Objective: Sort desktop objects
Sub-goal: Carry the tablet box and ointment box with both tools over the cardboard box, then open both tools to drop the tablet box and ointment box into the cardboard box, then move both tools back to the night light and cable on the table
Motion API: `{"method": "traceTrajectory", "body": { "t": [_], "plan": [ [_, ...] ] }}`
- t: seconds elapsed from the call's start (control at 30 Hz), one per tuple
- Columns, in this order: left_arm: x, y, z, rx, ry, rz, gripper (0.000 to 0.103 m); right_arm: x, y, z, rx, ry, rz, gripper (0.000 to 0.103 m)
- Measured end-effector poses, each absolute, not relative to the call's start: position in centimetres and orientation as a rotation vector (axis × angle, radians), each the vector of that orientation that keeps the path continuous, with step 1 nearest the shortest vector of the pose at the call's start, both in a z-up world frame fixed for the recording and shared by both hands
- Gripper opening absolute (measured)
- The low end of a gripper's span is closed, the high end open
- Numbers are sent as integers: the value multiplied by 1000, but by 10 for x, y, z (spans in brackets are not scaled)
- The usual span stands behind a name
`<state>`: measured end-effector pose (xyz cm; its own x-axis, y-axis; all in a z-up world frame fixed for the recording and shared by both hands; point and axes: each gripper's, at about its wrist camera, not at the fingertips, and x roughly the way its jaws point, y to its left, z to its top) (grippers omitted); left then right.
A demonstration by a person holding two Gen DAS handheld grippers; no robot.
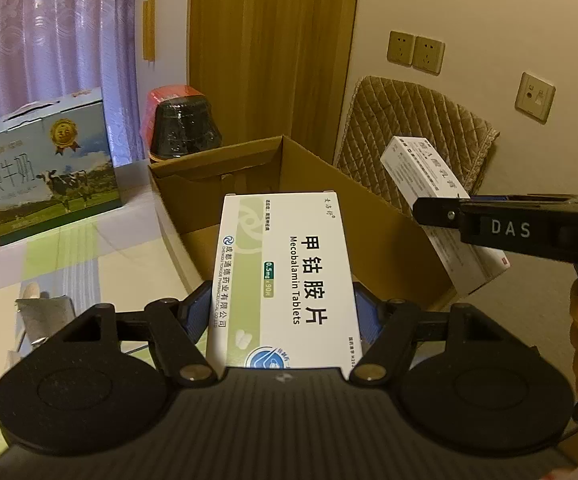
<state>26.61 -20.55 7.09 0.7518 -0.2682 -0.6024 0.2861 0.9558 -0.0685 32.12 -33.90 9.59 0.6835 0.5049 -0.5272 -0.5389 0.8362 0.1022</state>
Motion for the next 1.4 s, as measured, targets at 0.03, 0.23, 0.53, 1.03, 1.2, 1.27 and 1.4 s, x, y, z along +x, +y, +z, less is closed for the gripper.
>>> {"method": "traceTrajectory", "body": {
  "t": [0.03, 0.23, 0.53, 1.03, 1.2, 1.27, 1.4],
  "plan": [
    [269, -207, 69, 26, 654, -303, 67, 323, -339, 94, -65, 575, 585, 35],
    [279, -210, 57, -2, 626, -303, 73, 334, -337, 84, -50, 601, 585, 35],
    [276, -185, 56, -17, 633, -249, 78, 336, -327, 80, -49, 611, 599, 35],
    [261, -138, 69, -48, 609, -200, 78, 333, -300, 85, -18, 596, 628, 42],
    [257, -121, 68, -50, 616, -173, 78, 326, -300, 90, -12, 587, 624, 44],
    [255, -115, 69, -50, 615, -167, 78, 321, -298, 93, -15, 584, 631, 45],
    [249, -103, 70, -51, 616, -151, 78, 311, -293, 100, -21, 573, 646, 47]
  ]
}}
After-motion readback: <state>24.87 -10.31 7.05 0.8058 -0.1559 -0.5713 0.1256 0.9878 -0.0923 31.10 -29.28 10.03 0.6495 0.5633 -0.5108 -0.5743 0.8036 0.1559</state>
